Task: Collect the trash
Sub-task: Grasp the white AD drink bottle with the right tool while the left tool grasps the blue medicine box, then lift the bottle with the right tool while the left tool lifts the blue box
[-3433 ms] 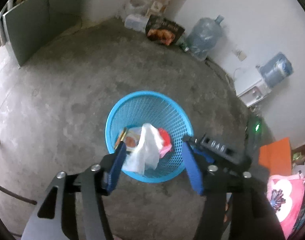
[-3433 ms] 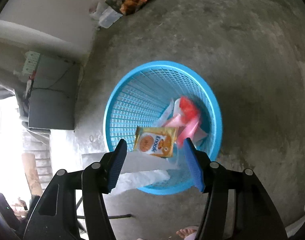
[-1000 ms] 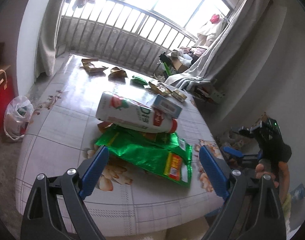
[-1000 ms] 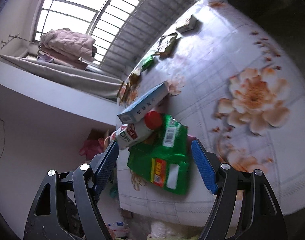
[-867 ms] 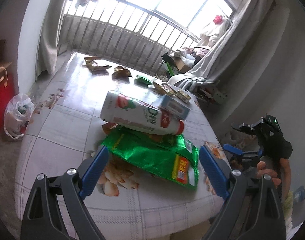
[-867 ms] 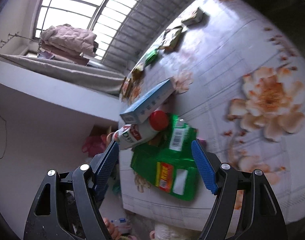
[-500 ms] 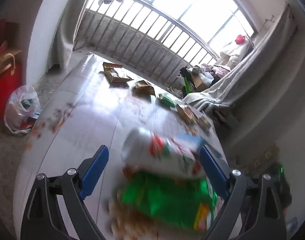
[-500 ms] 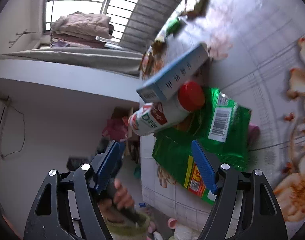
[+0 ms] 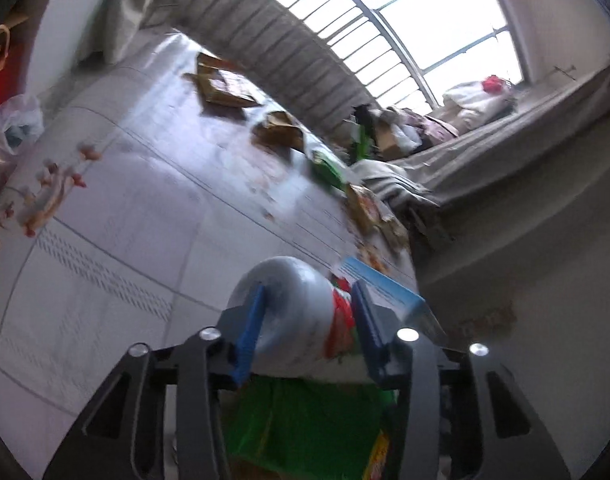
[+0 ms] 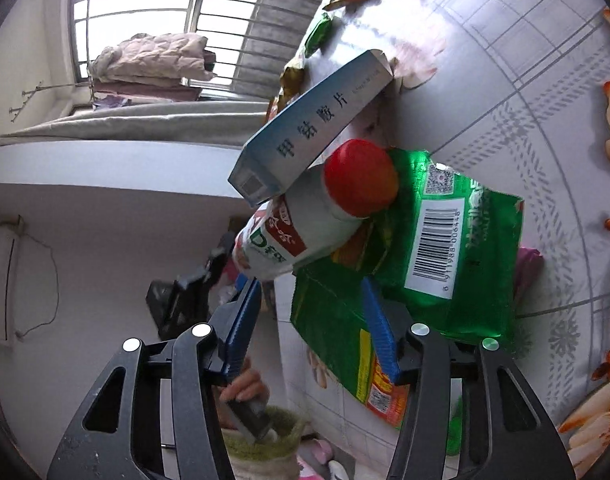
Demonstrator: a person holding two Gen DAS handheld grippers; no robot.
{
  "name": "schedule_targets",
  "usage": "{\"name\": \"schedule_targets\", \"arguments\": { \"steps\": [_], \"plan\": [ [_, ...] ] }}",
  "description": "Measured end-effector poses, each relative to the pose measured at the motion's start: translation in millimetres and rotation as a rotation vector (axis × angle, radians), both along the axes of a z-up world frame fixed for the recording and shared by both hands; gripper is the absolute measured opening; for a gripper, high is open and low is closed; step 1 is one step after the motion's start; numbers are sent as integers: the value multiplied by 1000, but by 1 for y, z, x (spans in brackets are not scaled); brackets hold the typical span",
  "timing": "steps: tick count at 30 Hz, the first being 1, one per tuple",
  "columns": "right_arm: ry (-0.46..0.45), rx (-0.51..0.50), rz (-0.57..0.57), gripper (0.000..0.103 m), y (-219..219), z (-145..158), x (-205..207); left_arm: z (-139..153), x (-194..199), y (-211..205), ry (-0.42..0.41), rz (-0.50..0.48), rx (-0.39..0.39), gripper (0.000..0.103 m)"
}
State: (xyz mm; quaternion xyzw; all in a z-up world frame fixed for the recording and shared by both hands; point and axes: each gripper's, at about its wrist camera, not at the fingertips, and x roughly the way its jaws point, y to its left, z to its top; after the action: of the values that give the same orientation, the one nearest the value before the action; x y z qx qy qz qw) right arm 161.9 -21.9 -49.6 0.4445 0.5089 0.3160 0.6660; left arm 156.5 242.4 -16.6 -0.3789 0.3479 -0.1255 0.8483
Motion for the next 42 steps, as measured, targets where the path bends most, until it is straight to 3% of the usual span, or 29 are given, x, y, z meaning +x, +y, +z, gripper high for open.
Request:
{"name": "schedule_targets", "arguments": {
  "steps": [5,14,18,21,24,28,31,34,42],
  "plan": [
    [6,20,-19,50,-11,1,-4,13,-24,-15,-39,-92,-55,29],
    [37,54,-57,59,-28,-3,-11,24,-72,-75,-78,-349,-67,28],
    [52,47,-74,62,-31,-5,-12,25,-84,-105,-68,-505,21,31],
    [65,54,-83,62,-33,-8,-11,28,-86,-103,-81,-491,63,44],
    [73,49,-86,62,-35,-10,-11,27,-81,-86,-75,-426,44,45],
    [74,40,-86,62,-35,-11,-10,25,-72,-59,-92,-266,3,48],
    [79,37,-90,62,-33,-14,-8,13,-51,-55,-42,-215,6,48],
    [78,31,-90,62,-31,-12,-8,5,-37,-65,-27,-249,-1,48],
    [76,10,-88,64,-27,-13,-8,4,-37,-109,-37,-464,-65,48]
  ]
}}
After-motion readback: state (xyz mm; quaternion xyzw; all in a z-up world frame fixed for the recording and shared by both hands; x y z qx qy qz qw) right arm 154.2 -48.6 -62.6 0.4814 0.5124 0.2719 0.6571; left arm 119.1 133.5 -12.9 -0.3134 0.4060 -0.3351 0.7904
